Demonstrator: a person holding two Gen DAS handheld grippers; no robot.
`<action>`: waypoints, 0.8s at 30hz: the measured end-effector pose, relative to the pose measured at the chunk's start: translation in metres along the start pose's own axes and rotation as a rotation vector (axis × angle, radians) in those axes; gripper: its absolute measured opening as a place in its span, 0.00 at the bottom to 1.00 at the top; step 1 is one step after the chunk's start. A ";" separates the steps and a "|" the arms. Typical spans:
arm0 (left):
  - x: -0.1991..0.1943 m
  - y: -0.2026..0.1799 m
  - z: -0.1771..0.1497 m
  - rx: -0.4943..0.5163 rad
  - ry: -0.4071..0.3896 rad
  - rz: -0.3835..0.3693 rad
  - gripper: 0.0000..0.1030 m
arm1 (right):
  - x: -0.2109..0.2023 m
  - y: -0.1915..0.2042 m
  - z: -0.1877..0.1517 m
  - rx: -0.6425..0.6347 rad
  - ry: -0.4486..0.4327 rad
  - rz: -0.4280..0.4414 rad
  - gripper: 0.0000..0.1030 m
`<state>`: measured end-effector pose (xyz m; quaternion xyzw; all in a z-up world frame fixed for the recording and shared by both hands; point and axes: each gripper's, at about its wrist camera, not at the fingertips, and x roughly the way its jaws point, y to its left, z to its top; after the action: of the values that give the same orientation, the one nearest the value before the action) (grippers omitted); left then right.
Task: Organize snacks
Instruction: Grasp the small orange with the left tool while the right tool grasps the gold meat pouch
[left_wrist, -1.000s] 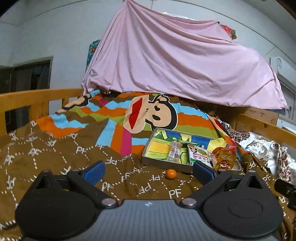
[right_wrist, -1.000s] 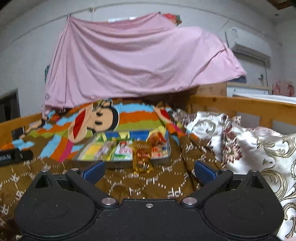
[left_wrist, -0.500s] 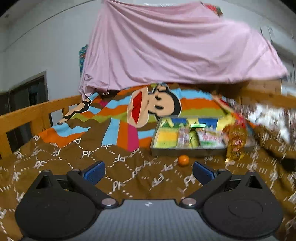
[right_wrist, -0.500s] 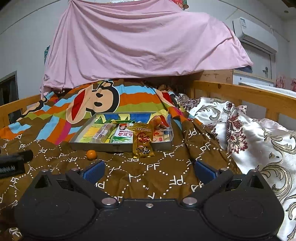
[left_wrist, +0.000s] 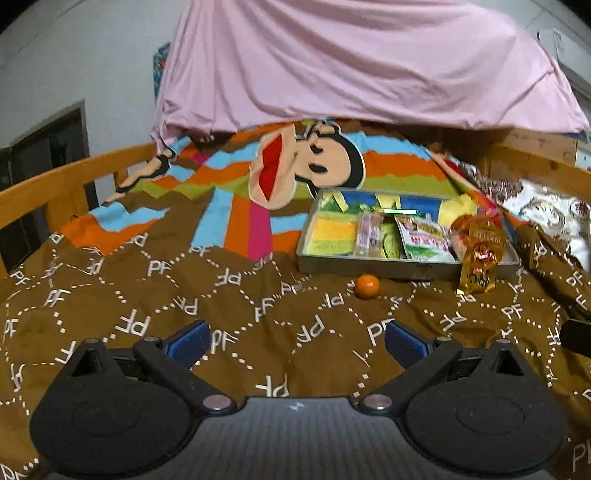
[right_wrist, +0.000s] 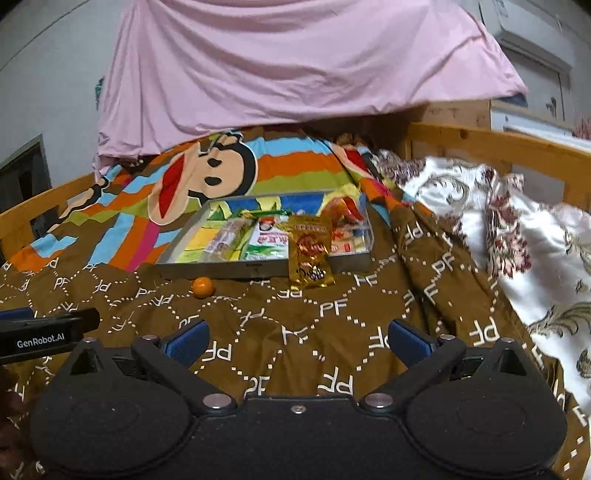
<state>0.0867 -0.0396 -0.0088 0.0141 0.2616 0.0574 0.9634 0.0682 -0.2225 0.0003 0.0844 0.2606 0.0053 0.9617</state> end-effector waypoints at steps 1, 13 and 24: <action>0.003 -0.002 0.002 0.005 0.017 -0.005 1.00 | 0.003 -0.002 0.001 0.010 0.008 0.002 1.00; 0.030 -0.011 0.018 -0.074 0.070 -0.035 1.00 | 0.034 -0.007 0.020 -0.034 -0.014 -0.040 0.99; 0.080 -0.034 0.044 0.086 0.028 -0.055 1.00 | 0.084 -0.008 0.043 -0.072 -0.098 -0.051 0.99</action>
<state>0.1811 -0.0641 -0.0127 0.0473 0.2775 0.0200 0.9593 0.1620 -0.2326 -0.0068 0.0431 0.2152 -0.0140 0.9755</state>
